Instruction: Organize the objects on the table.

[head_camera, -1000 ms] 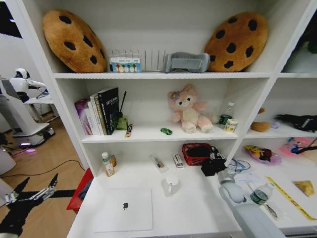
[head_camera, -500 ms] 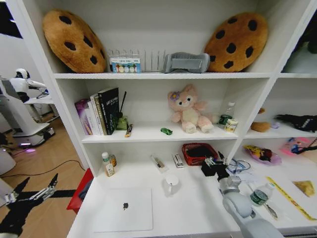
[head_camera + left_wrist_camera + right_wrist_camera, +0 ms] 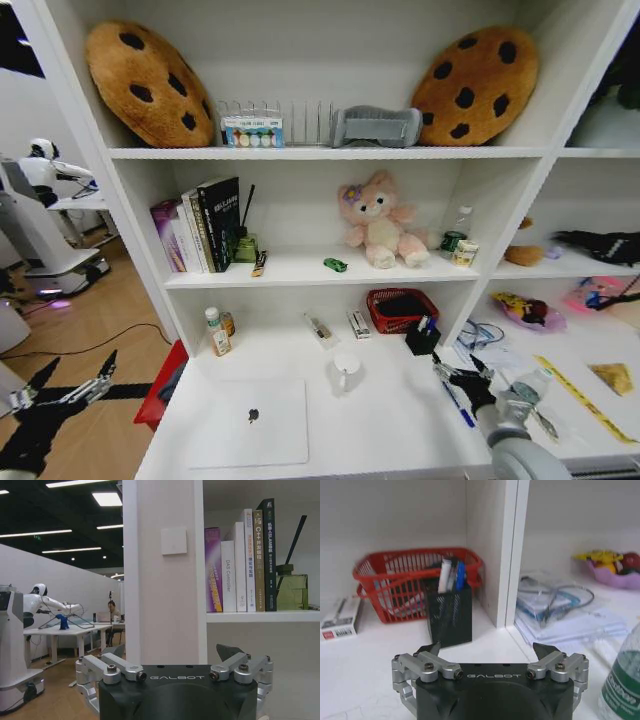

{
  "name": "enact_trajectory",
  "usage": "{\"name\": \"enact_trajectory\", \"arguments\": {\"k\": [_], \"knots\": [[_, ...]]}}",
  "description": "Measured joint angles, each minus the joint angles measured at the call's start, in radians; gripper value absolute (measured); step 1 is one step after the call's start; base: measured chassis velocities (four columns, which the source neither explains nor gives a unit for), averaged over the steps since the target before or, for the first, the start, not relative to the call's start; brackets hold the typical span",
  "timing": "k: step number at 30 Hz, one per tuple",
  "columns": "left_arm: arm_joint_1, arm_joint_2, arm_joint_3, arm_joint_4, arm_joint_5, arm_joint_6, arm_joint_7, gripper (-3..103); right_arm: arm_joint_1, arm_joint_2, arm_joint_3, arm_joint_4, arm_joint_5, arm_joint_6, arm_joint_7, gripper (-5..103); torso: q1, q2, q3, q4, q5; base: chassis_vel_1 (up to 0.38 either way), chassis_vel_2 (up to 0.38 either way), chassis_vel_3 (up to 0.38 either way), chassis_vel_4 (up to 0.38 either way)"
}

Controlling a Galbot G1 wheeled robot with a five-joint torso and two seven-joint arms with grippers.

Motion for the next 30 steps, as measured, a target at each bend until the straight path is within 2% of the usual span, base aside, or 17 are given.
{"name": "enact_trajectory", "arguments": {"k": [2, 5, 8, 11, 13, 15, 16, 19, 20, 22, 23, 26, 28, 29, 30], "knots": [[0.000, 0.000, 0.000, 0.000, 0.000, 0.000, 0.000, 100, 0.033, -0.019, -0.010, -0.023, 0.047, -0.084, 0.016, 100, 0.000, 0.000, 0.000, 0.0000, 0.0000, 0.000, 0.000, 0.000, 0.000], [0.000, 0.000, 0.000, 0.000, 0.000, 0.000, 0.000, 100, 0.063, -0.032, -0.026, -0.039, 0.064, -0.122, 0.025, 103, 0.000, 0.000, 0.000, 0.0000, 0.0000, 0.000, 0.000, 0.000, 0.000], [0.000, 0.000, 0.000, 0.000, 0.000, 0.000, 0.000, 100, 0.093, -0.048, -0.051, -0.049, 0.090, -0.159, 0.034, 100, 0.000, 0.000, 0.000, 0.0002, -0.0001, 0.000, 0.000, 0.000, 0.000], [0.000, 0.000, 0.000, 0.000, 0.000, 0.000, 0.000, 100, 0.110, -0.057, -0.086, -0.063, 0.089, -0.186, 0.041, 85, 0.000, 0.000, 0.000, 0.0001, -0.0002, 0.000, 0.000, 0.000, 0.000], [0.000, 0.000, 0.000, 0.000, 0.000, 0.000, 0.000, 100, 0.111, -0.057, -0.092, -0.066, 0.084, -0.189, 0.042, 85, 0.000, 0.000, 0.000, 0.0001, -0.0001, 0.000, 0.000, 0.000, 0.000], [0.000, 0.000, 0.000, 0.000, 0.000, 0.000, 0.000, 100, 0.111, -0.056, -0.107, -0.075, 0.076, -0.189, 0.043, 74, 0.000, 0.000, 0.000, 0.0000, -0.0002, 0.000, 0.000, 0.000, 0.000], [0.000, 0.000, 0.000, 0.000, 0.000, 0.000, 0.000, 100, 0.111, -0.056, -0.107, -0.075, 0.076, -0.189, 0.043, 74, 0.000, 0.000, 0.000, 0.0000, -0.0002, 0.000, 0.000, 0.000, 0.000], [0.000, 0.000, 0.000, 0.000, 0.000, 0.000, 0.000, 100, 0.113, -0.052, -0.116, -0.089, 0.074, -0.187, 0.045, 58, 0.000, 0.000, 0.000, 0.0000, -0.0001, 0.000, 0.000, 0.000, 0.000], [0.000, 0.000, 0.000, 0.000, 0.000, 0.000, 0.000, 100, 0.113, -0.052, -0.116, -0.089, 0.074, -0.187, 0.045, 58, 0.000, 0.000, 0.000, 0.0000, -0.0001, 0.000, 0.000, 0.000, 0.000], [0.000, 0.000, 0.000, 0.000, 0.000, 0.000, 0.000, 100, 0.115, -0.052, -0.119, -0.093, 0.077, -0.185, 0.048, 47, 0.000, 0.000, 0.000, 0.0000, -0.0001, 0.000, 0.000, 0.000, 0.000], [0.000, 0.000, 0.000, 0.000, 0.000, 0.000, 0.000, 100, 0.115, -0.052, -0.119, -0.093, 0.077, -0.185, 0.048, 47, 0.000, 0.000, 0.000, 0.0000, -0.0001, 0.000, 0.000, 0.000, 0.000], [0.000, 0.000, 0.000, 0.000, 0.000, 0.000, 0.000, 100, 0.117, -0.048, -0.122, -0.100, 0.080, -0.183, 0.052, 31, 0.000, 0.000, 0.000, 0.0000, -0.0001, 0.000, 0.000, 0.000, 0.000], [0.000, 0.000, 0.000, 0.000, 0.000, 0.000, 0.000, 100, 0.118, -0.045, -0.123, -0.102, 0.081, -0.182, 0.052, 31, 0.000, 0.000, 0.000, 0.0000, -0.0001, 0.000, 0.000, 0.000, 0.000], [0.000, 0.000, 0.000, 0.000, 0.000, 0.000, 0.000, 100, 0.118, -0.044, -0.123, -0.103, 0.081, -0.181, 0.052, 20, 0.000, 0.000, 0.000, 0.0000, -0.0001, 0.000, 0.000, 0.000, 0.000], [0.000, 0.000, 0.000, 0.000, 0.000, 0.000, 0.000, 100, 0.118, -0.044, -0.123, -0.103, 0.081, -0.181, 0.052, 20, 0.000, 0.000, 0.000, 0.0000, -0.0001, 0.000, 0.000, 0.000, 0.000]]}}
